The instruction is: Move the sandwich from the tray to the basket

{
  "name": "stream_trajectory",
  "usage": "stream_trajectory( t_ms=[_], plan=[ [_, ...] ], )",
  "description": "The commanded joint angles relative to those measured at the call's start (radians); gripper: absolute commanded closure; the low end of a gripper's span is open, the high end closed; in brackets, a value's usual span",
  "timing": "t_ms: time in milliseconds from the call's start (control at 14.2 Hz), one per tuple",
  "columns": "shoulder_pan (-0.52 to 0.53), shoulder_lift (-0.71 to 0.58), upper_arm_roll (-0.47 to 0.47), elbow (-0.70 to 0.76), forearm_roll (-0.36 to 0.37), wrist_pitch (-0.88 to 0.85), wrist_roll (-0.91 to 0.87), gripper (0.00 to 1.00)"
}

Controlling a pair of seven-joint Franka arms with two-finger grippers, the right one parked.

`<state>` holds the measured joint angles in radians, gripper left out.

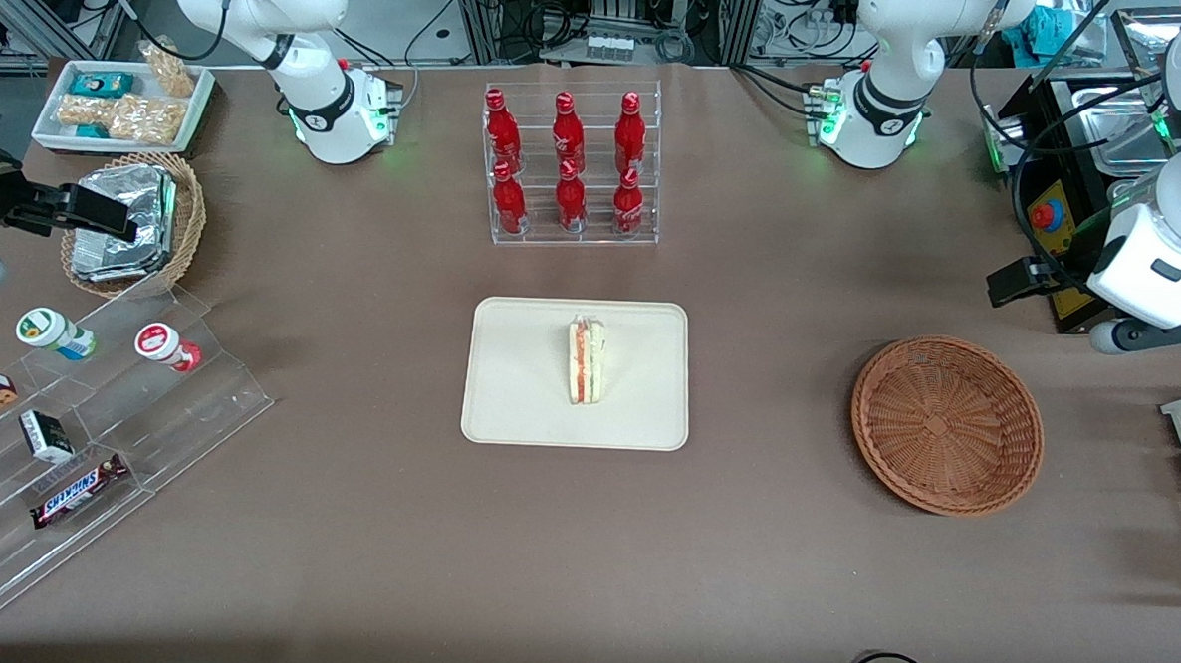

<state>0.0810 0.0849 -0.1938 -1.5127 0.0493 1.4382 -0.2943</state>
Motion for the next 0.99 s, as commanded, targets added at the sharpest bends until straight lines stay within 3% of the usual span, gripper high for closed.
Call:
stream_trajectory(
  t_ms=[0, 493, 915],
  plan=[
    [-0.003, -0.023, 0.0, -0.015, 0.014, -0.04, -0.002, 0.0],
    [0.0, 0.01, 0.004, 0.032, 0.023, -0.051, -0.008, 0.0],
    [-0.032, 0.148, -0.003, 0.032, 0.004, 0.015, -0.013, 0.0]
  ],
)
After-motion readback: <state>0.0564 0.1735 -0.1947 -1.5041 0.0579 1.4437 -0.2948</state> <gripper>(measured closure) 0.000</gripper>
